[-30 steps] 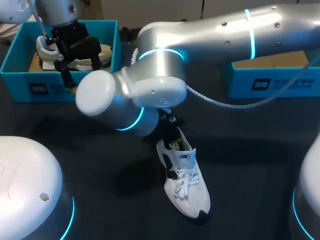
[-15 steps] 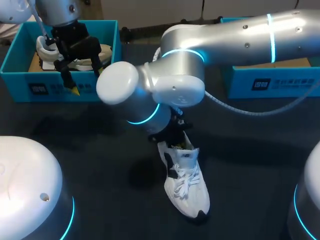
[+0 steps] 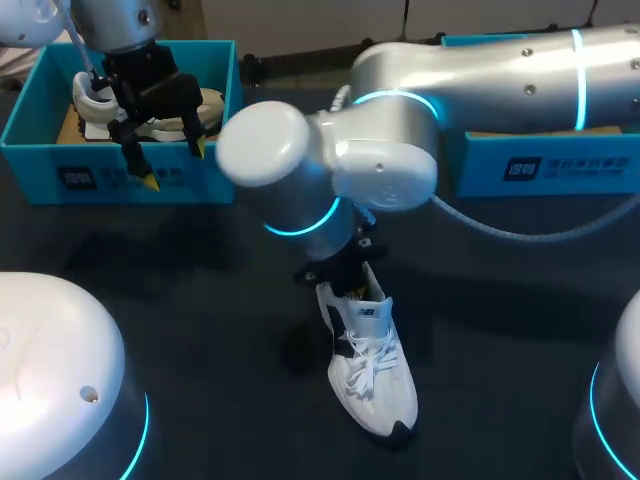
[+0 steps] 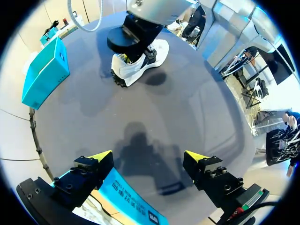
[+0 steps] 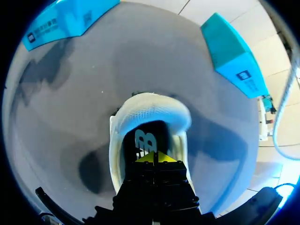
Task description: Take the shoe out of the shoebox, open the shoe tongue, remove and reinsert the insole, then place the shoe into the shoebox
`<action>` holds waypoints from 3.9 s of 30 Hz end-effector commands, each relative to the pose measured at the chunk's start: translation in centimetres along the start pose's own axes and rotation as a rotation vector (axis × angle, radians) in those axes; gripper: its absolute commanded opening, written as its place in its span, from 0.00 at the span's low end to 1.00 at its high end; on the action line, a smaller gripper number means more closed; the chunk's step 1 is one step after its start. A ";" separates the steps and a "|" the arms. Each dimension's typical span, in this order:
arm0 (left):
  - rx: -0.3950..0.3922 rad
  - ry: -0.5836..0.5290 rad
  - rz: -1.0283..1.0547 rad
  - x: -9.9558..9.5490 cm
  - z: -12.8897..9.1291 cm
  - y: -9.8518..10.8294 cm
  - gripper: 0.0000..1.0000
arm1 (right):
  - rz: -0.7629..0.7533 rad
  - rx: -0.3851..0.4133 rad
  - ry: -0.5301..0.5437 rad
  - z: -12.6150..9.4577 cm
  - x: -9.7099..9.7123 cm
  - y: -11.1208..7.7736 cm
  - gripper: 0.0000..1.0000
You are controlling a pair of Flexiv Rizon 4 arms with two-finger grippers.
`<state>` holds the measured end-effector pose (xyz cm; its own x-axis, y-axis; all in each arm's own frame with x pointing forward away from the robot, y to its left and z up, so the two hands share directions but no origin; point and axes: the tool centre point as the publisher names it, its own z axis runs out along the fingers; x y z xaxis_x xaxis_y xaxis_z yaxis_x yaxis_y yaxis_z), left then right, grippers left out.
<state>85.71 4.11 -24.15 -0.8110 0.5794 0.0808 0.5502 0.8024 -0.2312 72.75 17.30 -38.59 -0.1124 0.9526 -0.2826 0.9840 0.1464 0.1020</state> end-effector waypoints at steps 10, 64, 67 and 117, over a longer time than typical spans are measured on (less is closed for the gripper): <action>0.000 0.002 0.001 -0.1 0.0 0.1 1.00 | 0.002 0.069 0.182 2.0 0.3 -1.0 0.00; 0.000 0.002 0.001 -0.1 0.0 0.1 1.00 | -0.120 0.133 0.250 -3.6 -1.2 -4.6 1.00; 0.000 0.002 0.001 -0.1 0.0 0.1 1.00 | -0.098 0.124 0.232 -4.1 -1.4 -4.8 1.00; 0.000 0.002 0.001 -0.1 0.0 0.1 1.00 | 0.126 0.164 0.239 -8.6 -2.8 -13.7 1.00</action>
<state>85.71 4.11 -24.14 -0.8110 0.5794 0.0808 0.5502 0.8024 -0.2312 59.02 15.42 -31.29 -0.0021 0.9984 -0.0570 0.9988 -0.0007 -0.0495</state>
